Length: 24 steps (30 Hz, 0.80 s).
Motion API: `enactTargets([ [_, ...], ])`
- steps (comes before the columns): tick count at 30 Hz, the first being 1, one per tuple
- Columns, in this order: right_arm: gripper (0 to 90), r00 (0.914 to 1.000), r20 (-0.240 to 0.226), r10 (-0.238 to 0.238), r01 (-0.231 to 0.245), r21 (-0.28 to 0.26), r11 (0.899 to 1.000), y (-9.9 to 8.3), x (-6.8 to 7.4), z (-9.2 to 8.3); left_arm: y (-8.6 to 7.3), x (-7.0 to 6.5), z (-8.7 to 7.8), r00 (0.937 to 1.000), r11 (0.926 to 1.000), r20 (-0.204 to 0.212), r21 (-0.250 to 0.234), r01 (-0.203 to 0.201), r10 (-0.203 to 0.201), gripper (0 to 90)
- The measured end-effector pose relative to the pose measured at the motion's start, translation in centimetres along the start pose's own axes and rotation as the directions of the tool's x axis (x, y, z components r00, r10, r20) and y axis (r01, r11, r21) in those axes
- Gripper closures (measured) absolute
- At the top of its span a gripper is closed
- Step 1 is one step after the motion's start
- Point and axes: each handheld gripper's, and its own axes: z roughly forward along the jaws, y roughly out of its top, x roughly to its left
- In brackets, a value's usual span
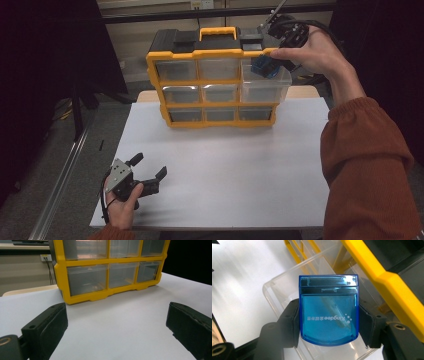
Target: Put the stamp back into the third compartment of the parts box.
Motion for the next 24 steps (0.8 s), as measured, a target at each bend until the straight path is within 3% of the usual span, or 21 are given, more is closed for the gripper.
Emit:
enactTargets([
  [7, 41.7, 0.9995, 0.004, 0.032, -0.032, 0.017, 0.999, 0.11, -0.47, 0.42, -0.03, -0.04, 0.08, 0.9999, 1.0, -0.011, 0.003, 0.004, -0.004, 3.9],
  [11, 41.6, 0.9989, -0.011, 0.045, -0.044, 0.026, 0.999, 0.02, -0.67, 0.49, -0.01, -0.02, 0.05, 0.9999, 1.0, 0.01, -0.002, 0.004, -0.004, 4.0],
  [13, 41.6, 0.9988, -0.02, 0.044, -0.043, 0.031, 0.999, 0.0, -0.63, 0.56, -0.02, 0.09, 0.04, 1.0, 1.0, -0.001, 0.004, 0.001, -0.001, 4.0],
  [15, 41.4, 0.999, -0.011, 0.043, -0.043, 0.028, 0.999, 0.01, -0.63, 0.55, -0.02, 0.01, 0.04, 0.9999, 1.0, 0.011, 0.003, 0.0, 0.0, 4.0],
  [18, 40.6, 0.9986, -0.028, 0.044, -0.044, 0.001, 0.999, -0.06, -0.73, 0.43, -0.02, -0.09, 0.11, 0.9999, 0.9998, 0.002, -0.011, 0.014, -0.014, 4.0],
  [24, 37.7, 0.9979, -0.029, 0.058, -0.059, -0.021, 0.998, -0.19, -0.71, 0.44, -0.01, 0.04, 0.02, 1.0, 1.0, -0.006, 0.001, 0.004, -0.004, 4.0],
])
